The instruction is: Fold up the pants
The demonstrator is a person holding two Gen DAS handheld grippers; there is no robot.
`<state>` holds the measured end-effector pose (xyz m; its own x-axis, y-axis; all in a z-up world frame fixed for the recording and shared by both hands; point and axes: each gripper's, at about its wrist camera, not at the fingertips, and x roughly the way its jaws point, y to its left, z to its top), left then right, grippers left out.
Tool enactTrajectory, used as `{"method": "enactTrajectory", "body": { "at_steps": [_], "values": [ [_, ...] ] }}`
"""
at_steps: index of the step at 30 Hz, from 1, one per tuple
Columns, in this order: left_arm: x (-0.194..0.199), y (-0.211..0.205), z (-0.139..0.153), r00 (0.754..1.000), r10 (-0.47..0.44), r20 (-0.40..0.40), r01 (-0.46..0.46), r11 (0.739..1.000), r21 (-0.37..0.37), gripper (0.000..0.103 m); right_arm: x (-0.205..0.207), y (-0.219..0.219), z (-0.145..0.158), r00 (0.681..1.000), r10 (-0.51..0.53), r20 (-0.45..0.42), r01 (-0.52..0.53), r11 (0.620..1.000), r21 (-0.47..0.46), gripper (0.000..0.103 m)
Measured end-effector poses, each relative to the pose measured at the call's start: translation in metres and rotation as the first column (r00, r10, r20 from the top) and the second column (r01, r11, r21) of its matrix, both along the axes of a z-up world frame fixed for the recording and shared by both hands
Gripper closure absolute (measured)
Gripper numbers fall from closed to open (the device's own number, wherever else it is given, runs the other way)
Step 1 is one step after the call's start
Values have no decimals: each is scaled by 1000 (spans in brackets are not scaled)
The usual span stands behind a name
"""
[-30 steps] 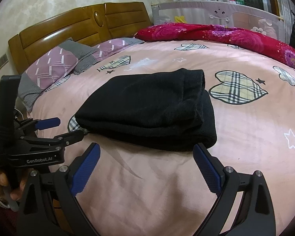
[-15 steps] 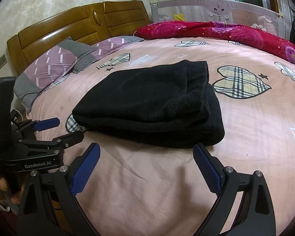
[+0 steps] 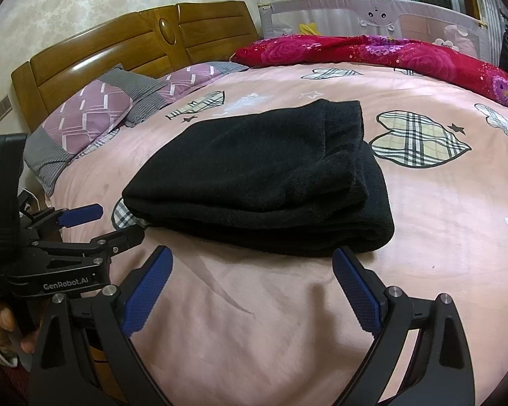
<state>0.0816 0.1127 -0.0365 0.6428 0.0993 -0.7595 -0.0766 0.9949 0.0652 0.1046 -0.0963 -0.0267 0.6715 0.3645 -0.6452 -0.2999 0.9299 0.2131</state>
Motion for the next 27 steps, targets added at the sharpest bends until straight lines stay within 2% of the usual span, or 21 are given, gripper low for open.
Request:
{"method": "enactTrajectory", "body": {
  "at_steps": [27],
  "values": [
    [1,0,-4,1000,-3,-5,3,1000,6,18,5,1,-3,1000,-8,-7,8,1000,8,8]
  ]
}}
